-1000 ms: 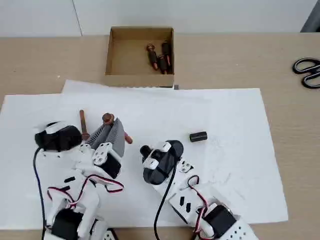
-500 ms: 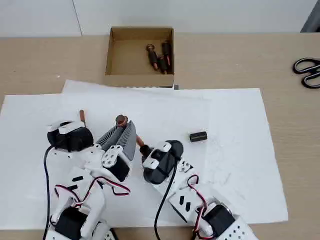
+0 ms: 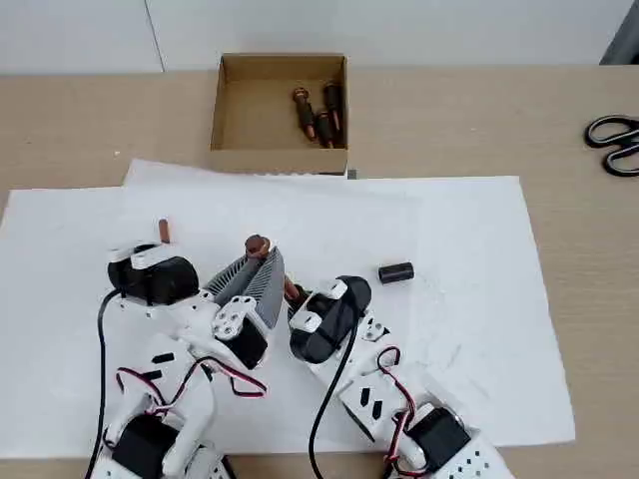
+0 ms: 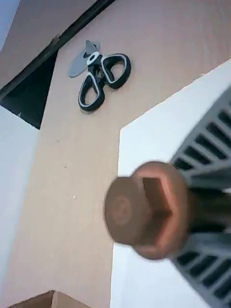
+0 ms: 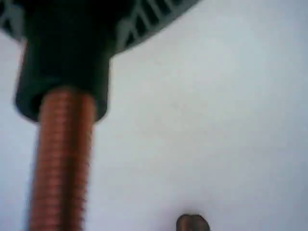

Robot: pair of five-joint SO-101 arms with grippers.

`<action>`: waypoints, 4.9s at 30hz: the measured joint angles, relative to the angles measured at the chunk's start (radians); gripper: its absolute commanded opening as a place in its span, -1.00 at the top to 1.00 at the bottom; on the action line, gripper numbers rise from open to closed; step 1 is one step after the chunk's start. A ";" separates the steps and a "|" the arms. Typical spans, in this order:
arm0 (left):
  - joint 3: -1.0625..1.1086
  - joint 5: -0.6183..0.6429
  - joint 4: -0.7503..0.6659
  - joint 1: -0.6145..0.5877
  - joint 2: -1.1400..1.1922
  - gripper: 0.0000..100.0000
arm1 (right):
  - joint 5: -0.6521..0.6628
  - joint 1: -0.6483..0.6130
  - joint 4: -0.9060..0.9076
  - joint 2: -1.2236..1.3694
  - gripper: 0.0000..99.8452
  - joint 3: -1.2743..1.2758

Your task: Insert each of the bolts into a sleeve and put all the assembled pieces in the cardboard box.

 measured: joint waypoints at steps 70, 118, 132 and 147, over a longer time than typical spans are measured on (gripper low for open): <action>-0.078 -0.196 0.287 0.028 -0.006 0.56 | 0.002 -0.023 -0.005 0.000 1.00 -0.012; 0.198 -0.618 0.287 -0.422 -0.006 0.99 | 0.196 0.371 -0.336 1.850 1.00 -1.476; 0.198 -0.618 0.287 -0.427 -0.006 0.99 | 0.545 0.356 -0.336 2.555 0.95 -2.117; 0.198 -0.620 0.287 -0.466 -0.006 0.99 | 0.560 0.339 -0.339 2.610 0.72 -2.216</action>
